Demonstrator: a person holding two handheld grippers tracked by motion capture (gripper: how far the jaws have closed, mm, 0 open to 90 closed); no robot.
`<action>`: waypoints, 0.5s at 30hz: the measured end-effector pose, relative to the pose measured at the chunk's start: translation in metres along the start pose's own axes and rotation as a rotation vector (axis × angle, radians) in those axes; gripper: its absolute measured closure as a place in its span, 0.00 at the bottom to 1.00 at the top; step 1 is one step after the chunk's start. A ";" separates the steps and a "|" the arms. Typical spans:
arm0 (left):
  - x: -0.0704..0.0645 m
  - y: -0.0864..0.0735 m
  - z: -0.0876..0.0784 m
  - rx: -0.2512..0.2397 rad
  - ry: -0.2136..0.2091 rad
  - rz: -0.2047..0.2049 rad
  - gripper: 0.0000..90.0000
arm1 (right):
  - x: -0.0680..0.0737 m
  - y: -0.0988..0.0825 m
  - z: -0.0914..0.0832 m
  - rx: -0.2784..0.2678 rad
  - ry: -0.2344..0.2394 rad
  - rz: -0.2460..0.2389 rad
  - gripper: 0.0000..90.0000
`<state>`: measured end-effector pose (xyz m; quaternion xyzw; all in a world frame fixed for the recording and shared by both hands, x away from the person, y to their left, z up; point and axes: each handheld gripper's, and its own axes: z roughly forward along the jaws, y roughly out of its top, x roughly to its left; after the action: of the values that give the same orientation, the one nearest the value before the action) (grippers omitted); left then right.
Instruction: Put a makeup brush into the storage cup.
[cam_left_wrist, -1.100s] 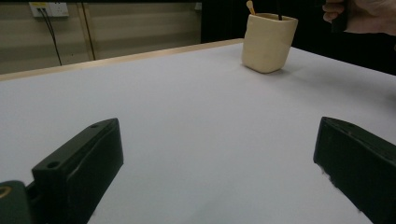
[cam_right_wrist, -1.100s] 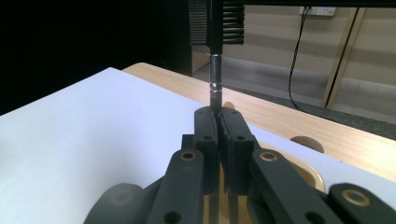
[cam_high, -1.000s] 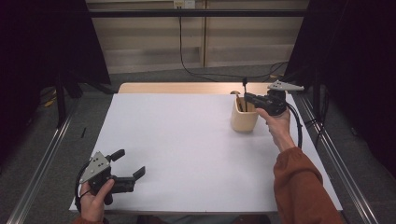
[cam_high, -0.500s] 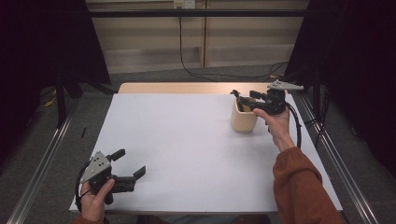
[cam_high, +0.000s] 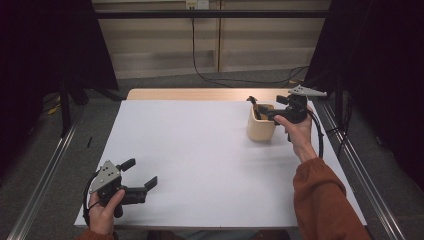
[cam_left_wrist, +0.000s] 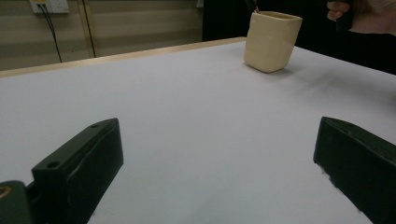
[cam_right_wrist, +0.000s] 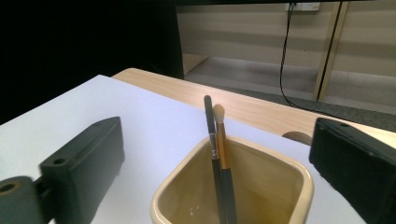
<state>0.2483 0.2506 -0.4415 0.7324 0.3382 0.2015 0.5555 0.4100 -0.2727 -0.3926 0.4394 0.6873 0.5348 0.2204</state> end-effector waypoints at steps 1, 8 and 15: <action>0.000 0.000 0.000 -0.003 -0.002 0.000 0.02 | 0.000 0.000 0.000 0.002 0.002 -0.003 0.01; -0.001 0.000 -0.003 -0.007 -0.001 -0.001 0.02 | 0.005 -0.001 0.000 0.013 -0.003 0.004 0.01; -0.002 0.000 -0.006 -0.014 -0.004 0.000 0.02 | 0.011 -0.001 -0.004 -0.002 -0.016 -0.002 0.02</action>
<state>0.2428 0.2530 -0.4398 0.7287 0.3359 0.2025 0.5614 0.4008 -0.2655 -0.3908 0.4428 0.6853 0.5319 0.2268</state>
